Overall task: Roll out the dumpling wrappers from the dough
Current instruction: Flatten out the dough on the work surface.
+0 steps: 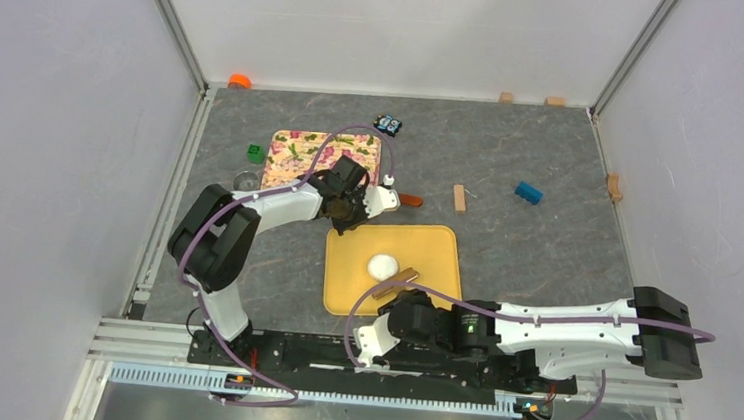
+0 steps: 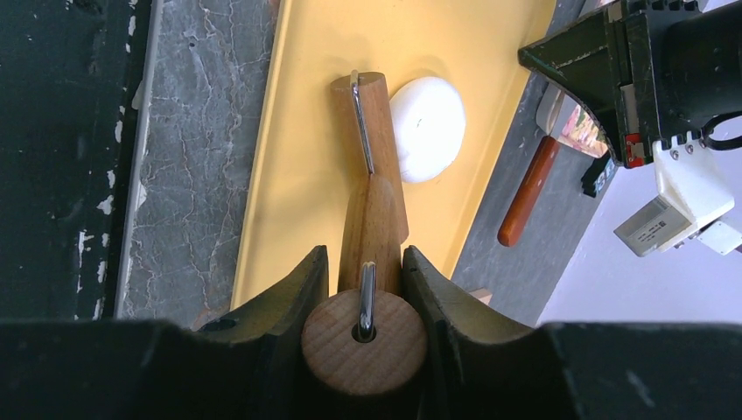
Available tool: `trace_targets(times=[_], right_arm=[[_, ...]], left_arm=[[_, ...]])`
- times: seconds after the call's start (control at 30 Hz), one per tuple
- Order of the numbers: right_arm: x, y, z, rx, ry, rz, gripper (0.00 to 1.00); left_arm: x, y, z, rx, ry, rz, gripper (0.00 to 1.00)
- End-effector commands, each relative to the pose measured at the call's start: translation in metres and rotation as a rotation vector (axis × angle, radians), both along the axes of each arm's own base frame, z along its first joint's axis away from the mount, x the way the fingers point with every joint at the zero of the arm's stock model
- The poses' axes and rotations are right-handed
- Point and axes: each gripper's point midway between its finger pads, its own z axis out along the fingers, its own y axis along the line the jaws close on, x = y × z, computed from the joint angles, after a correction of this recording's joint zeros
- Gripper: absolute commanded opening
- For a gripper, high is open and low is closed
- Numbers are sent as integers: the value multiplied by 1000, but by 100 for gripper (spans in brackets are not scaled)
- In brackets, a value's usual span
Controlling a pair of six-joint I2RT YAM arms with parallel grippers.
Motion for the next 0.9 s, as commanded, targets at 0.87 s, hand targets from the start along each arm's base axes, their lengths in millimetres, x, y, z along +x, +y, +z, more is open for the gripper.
trace_targets(times=[0.87], right_arm=[[5, -8, -7, -81, 53, -74, 0]], left_arm=[[-26, 26, -48, 136, 117, -4, 2]])
